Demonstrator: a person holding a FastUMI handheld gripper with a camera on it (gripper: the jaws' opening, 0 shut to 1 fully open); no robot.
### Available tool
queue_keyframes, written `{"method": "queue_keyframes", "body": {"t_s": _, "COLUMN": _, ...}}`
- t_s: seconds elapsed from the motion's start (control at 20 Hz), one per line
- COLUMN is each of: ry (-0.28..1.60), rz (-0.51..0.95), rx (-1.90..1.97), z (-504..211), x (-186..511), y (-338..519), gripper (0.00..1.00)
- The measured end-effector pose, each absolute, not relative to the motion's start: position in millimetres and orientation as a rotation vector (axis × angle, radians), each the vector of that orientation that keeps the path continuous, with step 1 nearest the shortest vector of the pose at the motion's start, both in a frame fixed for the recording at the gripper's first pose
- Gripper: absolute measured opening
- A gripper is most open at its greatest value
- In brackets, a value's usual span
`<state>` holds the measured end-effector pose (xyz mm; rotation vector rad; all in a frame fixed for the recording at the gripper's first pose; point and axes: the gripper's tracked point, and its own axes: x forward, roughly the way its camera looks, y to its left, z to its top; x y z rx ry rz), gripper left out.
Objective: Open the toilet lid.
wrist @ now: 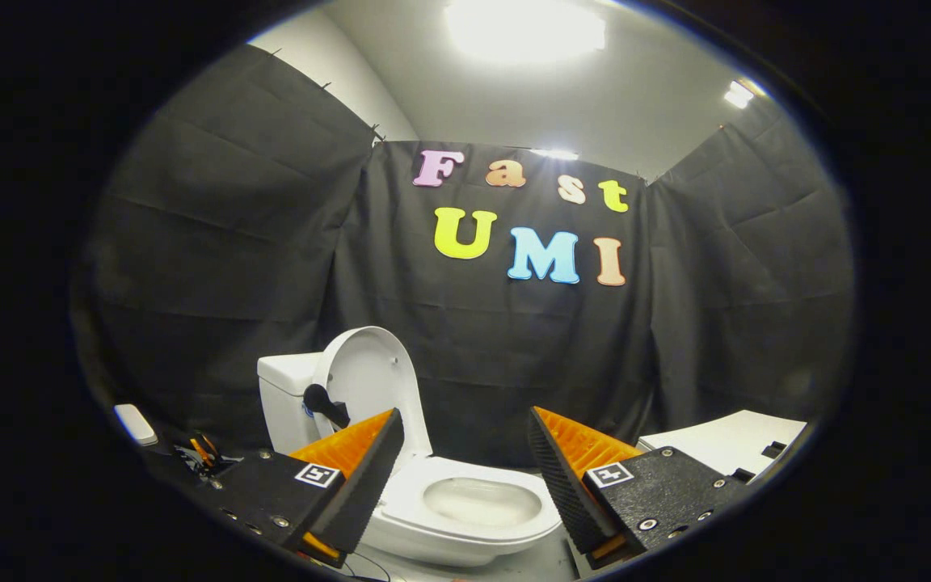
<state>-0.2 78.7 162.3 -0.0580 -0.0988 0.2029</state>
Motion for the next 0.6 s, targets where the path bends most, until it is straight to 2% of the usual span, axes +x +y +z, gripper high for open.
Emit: {"method": "queue_keyframes", "body": {"t_s": 0.6, "ry": -0.08, "rz": 0.135, "rx": -0.005, "z": 147, "x": 4, "y": 59, "gripper": 0.95}}
